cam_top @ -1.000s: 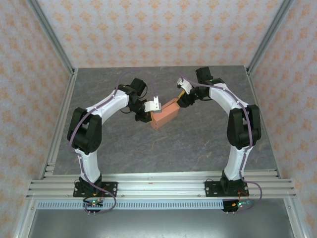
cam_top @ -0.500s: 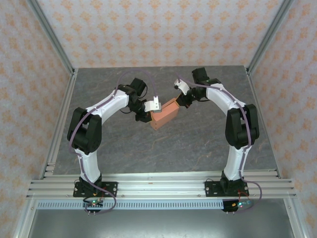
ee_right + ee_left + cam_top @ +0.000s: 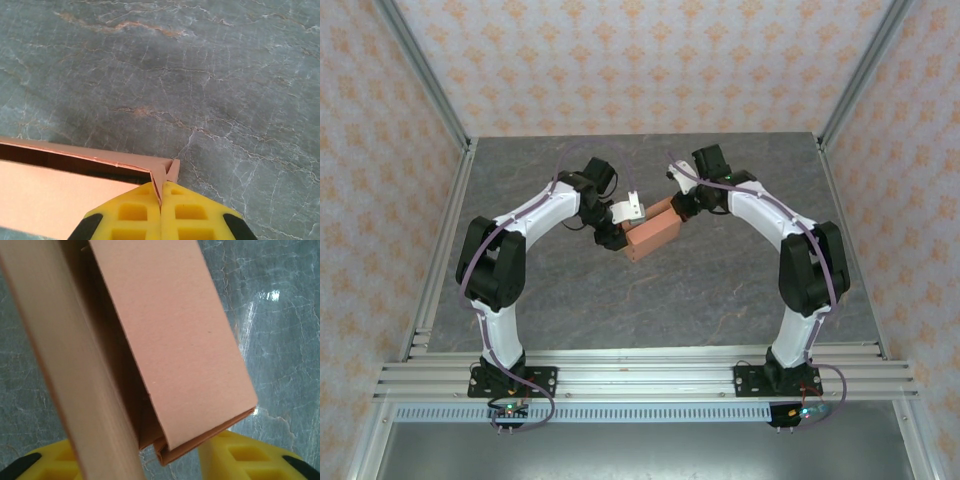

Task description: Fold the paper box

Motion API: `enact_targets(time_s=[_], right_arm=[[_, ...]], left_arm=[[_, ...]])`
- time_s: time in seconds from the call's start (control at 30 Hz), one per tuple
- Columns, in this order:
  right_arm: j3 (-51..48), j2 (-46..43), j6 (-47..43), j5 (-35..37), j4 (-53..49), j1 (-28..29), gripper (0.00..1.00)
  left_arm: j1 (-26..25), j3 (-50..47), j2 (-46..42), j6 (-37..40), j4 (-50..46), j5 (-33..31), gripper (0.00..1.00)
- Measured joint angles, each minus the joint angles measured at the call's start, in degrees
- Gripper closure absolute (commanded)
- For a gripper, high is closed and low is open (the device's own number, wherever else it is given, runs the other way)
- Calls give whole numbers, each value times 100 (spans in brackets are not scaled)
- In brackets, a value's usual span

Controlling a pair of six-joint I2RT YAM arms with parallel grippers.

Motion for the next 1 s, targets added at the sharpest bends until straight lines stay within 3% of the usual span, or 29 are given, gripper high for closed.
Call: enact_targets(time_s=[0.5,0.8,1.0], right_arm=[[-186,-103,503,422,245,175,100],[-341,-173,581,466,435,197,100],[-348,-173,623,501,470,210,100]], left_arm=[[0,-396,-291,-509,459,-48,26],[-7,-483,-291,-839,754,-177,23],[-92,-457,-289,-940,848,-485,36]])
